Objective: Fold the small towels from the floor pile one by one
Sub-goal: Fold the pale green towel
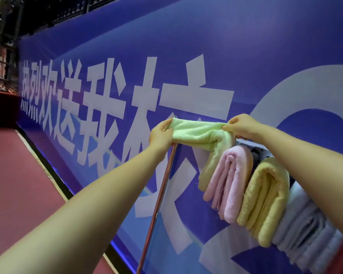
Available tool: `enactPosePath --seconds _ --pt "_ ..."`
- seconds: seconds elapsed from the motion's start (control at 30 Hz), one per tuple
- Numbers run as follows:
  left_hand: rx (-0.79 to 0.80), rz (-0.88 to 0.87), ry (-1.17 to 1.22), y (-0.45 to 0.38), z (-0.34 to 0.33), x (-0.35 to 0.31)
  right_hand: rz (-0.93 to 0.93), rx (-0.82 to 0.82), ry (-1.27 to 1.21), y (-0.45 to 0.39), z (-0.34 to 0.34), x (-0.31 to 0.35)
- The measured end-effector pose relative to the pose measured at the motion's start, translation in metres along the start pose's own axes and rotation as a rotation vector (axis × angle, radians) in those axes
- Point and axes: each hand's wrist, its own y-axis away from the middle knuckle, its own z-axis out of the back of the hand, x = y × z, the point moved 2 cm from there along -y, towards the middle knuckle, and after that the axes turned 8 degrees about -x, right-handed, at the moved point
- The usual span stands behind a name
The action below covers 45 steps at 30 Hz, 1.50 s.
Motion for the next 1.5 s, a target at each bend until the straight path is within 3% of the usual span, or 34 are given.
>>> enactPosePath --seconds 0.13,0.37,0.63,0.87,0.97,1.13,1.3,1.5 --pt "0.049 0.07 -0.089 0.01 -0.001 0.025 -0.095 0.022 0.026 -0.001 -0.014 -0.012" --pt "0.093 0.218 -0.238 0.023 0.005 0.073 -0.049 -0.049 -0.081 -0.002 -0.027 0.0" --pt "0.14 0.379 -0.141 0.057 -0.012 0.109 0.0 0.046 -0.038 0.006 -0.031 0.007" --pt "0.031 0.518 0.073 0.07 -0.021 0.129 0.076 0.046 -0.163 0.014 -0.027 0.005" --pt "-0.097 0.462 0.162 0.069 -0.012 0.134 0.137 0.101 -0.109 0.02 -0.025 0.004" --pt "-0.17 0.398 0.193 0.077 -0.002 0.134 0.194 0.198 -0.016 0.023 -0.027 0.006" --pt "-0.061 0.437 0.168 0.092 -0.015 0.128 0.202 0.233 0.029 0.025 -0.026 0.012" --pt "0.141 0.489 -0.184 0.092 -0.03 0.099 0.205 0.187 0.067 0.027 -0.029 0.012"
